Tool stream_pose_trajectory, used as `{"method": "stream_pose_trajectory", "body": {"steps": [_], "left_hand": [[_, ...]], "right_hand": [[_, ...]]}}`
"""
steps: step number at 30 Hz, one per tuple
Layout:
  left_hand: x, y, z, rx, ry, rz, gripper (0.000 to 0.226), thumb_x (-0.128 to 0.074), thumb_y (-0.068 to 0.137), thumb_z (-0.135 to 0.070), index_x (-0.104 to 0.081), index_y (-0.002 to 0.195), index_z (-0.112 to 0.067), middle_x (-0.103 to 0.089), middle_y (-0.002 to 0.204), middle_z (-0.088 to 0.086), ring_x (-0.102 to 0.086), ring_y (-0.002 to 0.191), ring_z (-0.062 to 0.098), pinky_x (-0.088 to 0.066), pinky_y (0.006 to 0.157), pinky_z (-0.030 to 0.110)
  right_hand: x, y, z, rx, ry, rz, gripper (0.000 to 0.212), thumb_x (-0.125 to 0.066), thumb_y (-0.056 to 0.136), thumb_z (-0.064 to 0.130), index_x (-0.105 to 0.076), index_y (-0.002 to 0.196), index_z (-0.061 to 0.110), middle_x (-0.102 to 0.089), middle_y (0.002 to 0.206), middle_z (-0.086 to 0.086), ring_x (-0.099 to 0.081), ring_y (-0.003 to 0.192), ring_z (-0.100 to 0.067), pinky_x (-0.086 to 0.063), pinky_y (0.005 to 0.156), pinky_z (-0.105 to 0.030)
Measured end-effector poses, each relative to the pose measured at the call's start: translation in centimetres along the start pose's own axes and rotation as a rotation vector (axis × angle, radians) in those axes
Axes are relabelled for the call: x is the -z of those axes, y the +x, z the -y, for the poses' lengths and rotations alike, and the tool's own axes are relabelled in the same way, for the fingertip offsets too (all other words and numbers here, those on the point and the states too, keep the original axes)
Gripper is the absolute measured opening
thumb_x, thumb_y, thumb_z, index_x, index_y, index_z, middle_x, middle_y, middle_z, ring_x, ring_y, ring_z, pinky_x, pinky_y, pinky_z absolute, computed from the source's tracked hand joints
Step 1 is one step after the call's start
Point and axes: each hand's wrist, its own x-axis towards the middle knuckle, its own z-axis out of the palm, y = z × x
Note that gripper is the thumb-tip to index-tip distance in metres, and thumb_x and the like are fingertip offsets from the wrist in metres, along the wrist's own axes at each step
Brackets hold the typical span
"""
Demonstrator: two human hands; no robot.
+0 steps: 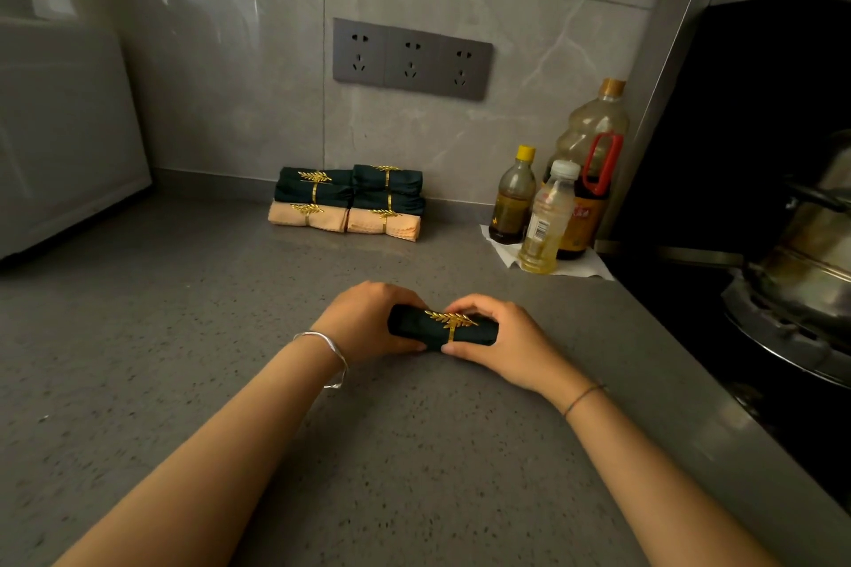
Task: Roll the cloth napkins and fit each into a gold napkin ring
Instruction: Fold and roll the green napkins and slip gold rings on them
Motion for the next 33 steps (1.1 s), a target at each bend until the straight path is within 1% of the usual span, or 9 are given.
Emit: {"method": "stream_pose_trajectory", "body": {"steps": [7, 11, 15, 20, 25, 27, 29, 31, 33], "left_hand": [[-0.3, 0.2, 0.4, -0.008, -0.025, -0.020, 0.042, -0.073, 0.077, -0.033, -0.058, 0.117, -0.033, -0.063, 0.113, -0.010, -0.056, 0.102, 0.009, -0.050, 0.091, 0.030], [-0.6, 0.1, 1.1, -0.012, -0.125, 0.002, 0.051, -0.073, 0.077, -0.034, -0.053, 0.123, -0.032, -0.059, 0.120, -0.008, -0.053, 0.108, 0.009, -0.047, 0.094, 0.026], [-0.8, 0.1, 1.5, -0.022, -0.210, -0.009, 0.045, -0.070, 0.079, -0.035, -0.053, 0.120, -0.034, -0.058, 0.117, -0.010, -0.052, 0.103, 0.006, -0.044, 0.083, 0.015], [-0.9, 0.1, 1.6, -0.021, -0.273, -0.028, 0.038, -0.071, 0.080, -0.028, -0.052, 0.111, -0.039, -0.055, 0.111, -0.015, -0.051, 0.100, 0.004, -0.044, 0.080, 0.014], [-0.5, -0.1, 1.6, -0.016, -0.356, -0.058, 0.040, -0.074, 0.076, -0.016, -0.054, 0.105, -0.035, -0.055, 0.109, -0.017, -0.052, 0.100, 0.002, -0.047, 0.083, 0.017], [-0.2, -0.2, 1.7, 0.039, -0.331, -0.048, 0.045, -0.075, 0.075, -0.017, -0.052, 0.110, -0.032, -0.053, 0.112, -0.011, -0.053, 0.100, 0.007, -0.049, 0.088, 0.023], [-0.1, -0.2, 1.7, 0.180, -0.289, -0.049, 0.055, -0.076, 0.074, -0.022, -0.048, 0.121, -0.027, -0.052, 0.113, -0.005, -0.055, 0.096, 0.013, -0.049, 0.086, 0.024], [-0.1, -0.1, 1.7, 0.325, -0.278, -0.137, 0.060, -0.077, 0.074, -0.024, -0.046, 0.125, -0.020, -0.058, 0.112, 0.001, -0.057, 0.094, 0.013, -0.047, 0.083, 0.023], [-0.3, 0.0, 1.4, 0.378, -0.304, -0.268, 0.056, -0.076, 0.075, -0.023, -0.048, 0.123, -0.016, -0.062, 0.113, 0.004, -0.058, 0.094, 0.013, -0.047, 0.082, 0.022]], "right_hand": [[0.1, 0.1, 0.2, -0.008, 0.015, 0.021, 0.038, -0.077, 0.075, 0.029, -0.059, 0.109, 0.032, -0.063, 0.111, 0.010, -0.058, 0.102, -0.007, -0.050, 0.087, -0.026], [0.9, -0.2, -0.1, 0.007, -0.022, 0.015, 0.048, -0.077, 0.074, 0.031, -0.055, 0.116, 0.038, -0.058, 0.118, 0.012, -0.053, 0.111, -0.005, -0.047, 0.094, -0.028], [2.1, -0.7, 0.0, 0.091, -0.093, -0.118, 0.023, -0.076, 0.075, 0.024, -0.065, 0.095, 0.026, -0.059, 0.102, 0.012, -0.054, 0.099, 0.000, -0.047, 0.091, -0.028], [1.8, -0.6, -0.2, 0.065, -0.108, -0.097, 0.017, -0.075, 0.077, 0.024, -0.066, 0.092, 0.022, -0.061, 0.099, 0.011, -0.055, 0.096, -0.001, -0.047, 0.091, -0.028], [2.2, -0.6, -0.9, -0.088, -0.013, 0.008, 0.039, -0.075, 0.075, 0.035, -0.060, 0.110, 0.027, -0.061, 0.111, 0.010, -0.054, 0.103, -0.002, -0.044, 0.088, -0.019], [2.4, -0.7, -1.2, -0.117, -0.080, 0.078, 0.043, -0.076, 0.075, 0.033, -0.060, 0.115, 0.027, -0.060, 0.111, 0.011, -0.054, 0.102, -0.002, -0.043, 0.083, -0.014], [2.0, -0.6, -1.6, -0.124, -0.086, 0.052, 0.042, -0.077, 0.075, 0.029, -0.061, 0.114, 0.026, -0.062, 0.110, 0.010, -0.056, 0.105, -0.006, -0.045, 0.087, -0.020], [1.0, 0.1, -1.8, -0.146, 0.008, -0.054, 0.041, -0.077, 0.075, 0.019, -0.062, 0.112, 0.024, -0.065, 0.113, 0.004, -0.058, 0.107, -0.012, -0.047, 0.095, -0.030], [0.3, 0.9, -1.4, -0.182, 0.157, -0.202, 0.039, -0.075, 0.075, 0.007, -0.058, 0.108, 0.019, -0.065, 0.114, -0.004, -0.060, 0.105, -0.017, -0.047, 0.094, -0.032]]}}
